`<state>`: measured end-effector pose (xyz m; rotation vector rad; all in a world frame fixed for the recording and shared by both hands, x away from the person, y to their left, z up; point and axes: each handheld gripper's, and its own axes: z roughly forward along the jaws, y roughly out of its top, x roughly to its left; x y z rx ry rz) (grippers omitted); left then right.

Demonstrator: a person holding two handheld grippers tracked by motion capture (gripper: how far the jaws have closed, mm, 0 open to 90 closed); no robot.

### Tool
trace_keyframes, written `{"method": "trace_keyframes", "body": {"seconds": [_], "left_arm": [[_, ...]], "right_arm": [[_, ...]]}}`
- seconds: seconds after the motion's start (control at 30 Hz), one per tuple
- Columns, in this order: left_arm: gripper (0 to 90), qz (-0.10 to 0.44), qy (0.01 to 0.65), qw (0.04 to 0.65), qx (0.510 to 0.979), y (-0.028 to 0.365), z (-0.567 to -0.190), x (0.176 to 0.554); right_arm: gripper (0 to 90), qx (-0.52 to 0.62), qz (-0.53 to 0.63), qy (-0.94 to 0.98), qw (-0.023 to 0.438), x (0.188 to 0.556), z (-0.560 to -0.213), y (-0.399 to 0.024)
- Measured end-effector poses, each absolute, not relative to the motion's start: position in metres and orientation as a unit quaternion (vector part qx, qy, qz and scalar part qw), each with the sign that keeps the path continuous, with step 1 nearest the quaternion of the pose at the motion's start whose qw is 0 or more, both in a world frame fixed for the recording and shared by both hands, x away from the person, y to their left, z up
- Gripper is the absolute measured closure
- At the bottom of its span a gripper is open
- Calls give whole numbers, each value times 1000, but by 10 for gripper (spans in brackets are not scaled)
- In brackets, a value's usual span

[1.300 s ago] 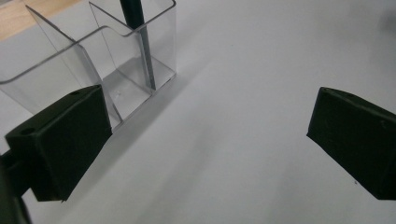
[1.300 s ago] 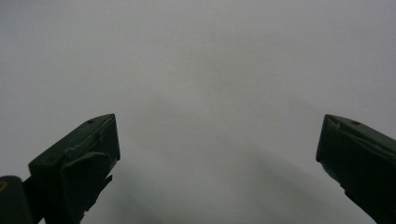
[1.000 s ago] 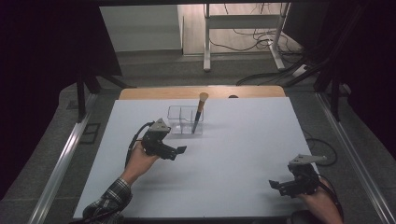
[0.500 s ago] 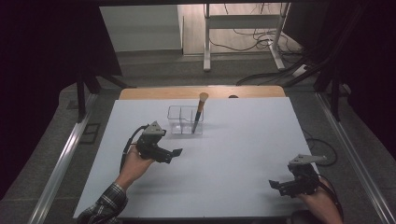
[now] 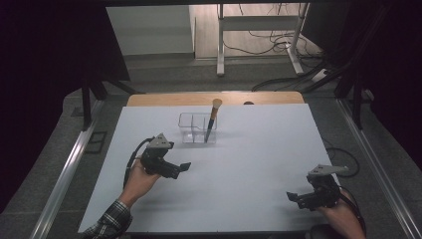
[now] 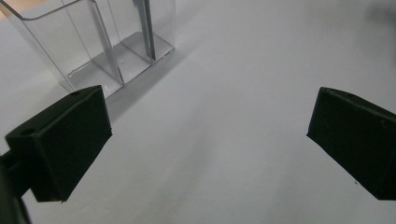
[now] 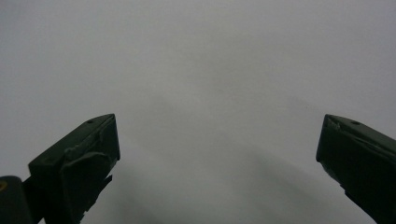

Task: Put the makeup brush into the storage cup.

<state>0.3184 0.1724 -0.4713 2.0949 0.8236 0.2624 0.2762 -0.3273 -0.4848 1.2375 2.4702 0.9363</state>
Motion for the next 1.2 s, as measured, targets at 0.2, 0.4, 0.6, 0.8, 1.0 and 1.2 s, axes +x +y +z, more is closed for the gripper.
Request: {"method": "trace_keyframes", "body": {"seconds": [0.2,0.4,0.6,0.8,1.0,1.2], "left_arm": [[0,105,331,420,838,177,-473,313],[0,111,332,425,835,182,-471,309],[0,108,331,421,838,186,-472,304],[0,104,338,423,834,191,-471,299],[0,109,343,426,830,198,-471,293],[0,114,348,425,828,204,-471,287]], "right_arm": [[0,421,318,842,112,276,-485,-327],[0,421,318,842,113,276,-485,-327],[0,422,317,842,113,276,-485,-327],[0,422,317,842,113,276,-485,-327],[0,422,317,842,113,276,-485,-327],[0,422,316,842,113,276,-485,-327]]}}
